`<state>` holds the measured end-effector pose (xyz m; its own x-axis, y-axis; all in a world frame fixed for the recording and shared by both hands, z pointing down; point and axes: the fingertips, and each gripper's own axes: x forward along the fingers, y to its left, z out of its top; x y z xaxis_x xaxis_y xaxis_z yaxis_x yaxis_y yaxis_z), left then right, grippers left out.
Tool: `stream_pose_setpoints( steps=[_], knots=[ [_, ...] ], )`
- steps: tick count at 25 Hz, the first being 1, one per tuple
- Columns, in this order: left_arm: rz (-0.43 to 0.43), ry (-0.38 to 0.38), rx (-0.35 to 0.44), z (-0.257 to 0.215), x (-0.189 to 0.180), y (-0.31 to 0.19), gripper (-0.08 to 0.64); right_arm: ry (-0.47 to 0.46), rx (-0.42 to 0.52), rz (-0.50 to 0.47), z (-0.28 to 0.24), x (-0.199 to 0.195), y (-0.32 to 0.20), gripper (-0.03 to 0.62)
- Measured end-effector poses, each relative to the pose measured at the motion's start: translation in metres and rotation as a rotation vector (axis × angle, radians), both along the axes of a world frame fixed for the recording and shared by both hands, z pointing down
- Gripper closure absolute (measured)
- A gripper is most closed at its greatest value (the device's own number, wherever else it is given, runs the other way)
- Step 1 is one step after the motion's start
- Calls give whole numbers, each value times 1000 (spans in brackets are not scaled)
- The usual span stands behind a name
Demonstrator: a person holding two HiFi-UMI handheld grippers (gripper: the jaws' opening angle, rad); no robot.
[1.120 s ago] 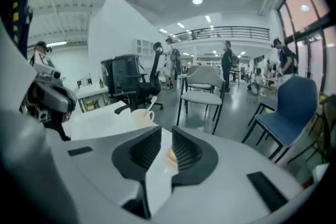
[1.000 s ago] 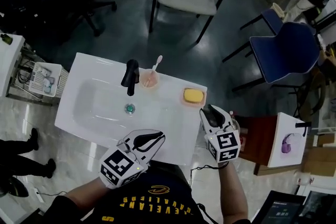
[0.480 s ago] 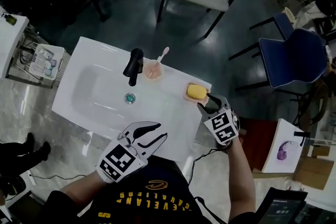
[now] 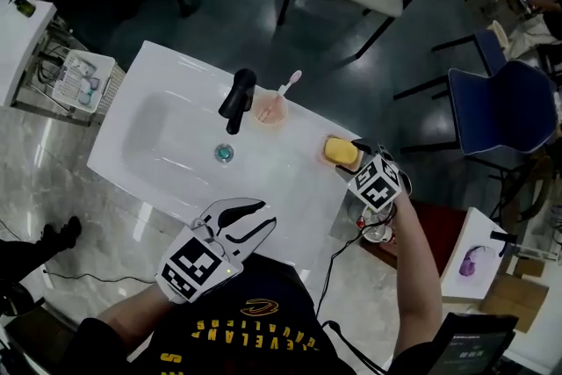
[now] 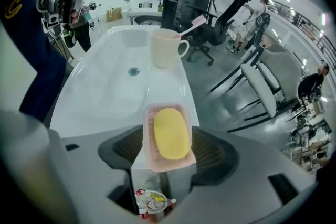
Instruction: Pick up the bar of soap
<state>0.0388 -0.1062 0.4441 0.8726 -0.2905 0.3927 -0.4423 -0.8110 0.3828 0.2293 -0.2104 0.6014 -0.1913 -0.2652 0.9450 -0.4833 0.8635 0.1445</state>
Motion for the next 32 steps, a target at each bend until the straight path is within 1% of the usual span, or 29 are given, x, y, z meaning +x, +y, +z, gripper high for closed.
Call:
stream_pose_setpoints(
  steps=[3, 6, 10, 13, 16, 19, 22, 24, 26, 28, 32],
  knots=[
    [-18, 4, -12, 2, -5, -2, 443, 37, -53, -38, 10, 2, -1, 304],
    [-29, 8, -25, 5, -9, -5, 443, 59, -87, -62, 15, 3, -5, 304],
    [-40, 11, -47, 8, -13, -8, 443, 72, -106, -84, 18, -1, -11, 304],
    [-45, 12, -56, 11, -15, -11, 443, 101, -124, -105, 25, 1, -13, 304],
    [-48, 16, -59, 12, -15, -15, 443, 115, -137, -106, 32, 4, -16, 304],
    [-50, 20, -63, 11, -16, -18, 443, 123, -101, -107, 35, 3, -20, 304],
    [-49, 24, -64, 10, -15, -20, 443, 163, -5, -146, 36, 3, -22, 304],
    [-51, 24, -62, 9, -16, -22, 443, 186, 65, -157, 34, 1, -24, 304],
    [-53, 25, -61, 9, -16, -25, 443, 204, 114, -158, 34, 0, -25, 305],
    [-50, 29, -62, 8, -14, -27, 443, 204, 122, -142, 34, 1, -25, 319],
    [-37, 34, -61, 5, -8, -27, 443, 196, 87, -112, 36, 1, -24, 322]
  ],
)
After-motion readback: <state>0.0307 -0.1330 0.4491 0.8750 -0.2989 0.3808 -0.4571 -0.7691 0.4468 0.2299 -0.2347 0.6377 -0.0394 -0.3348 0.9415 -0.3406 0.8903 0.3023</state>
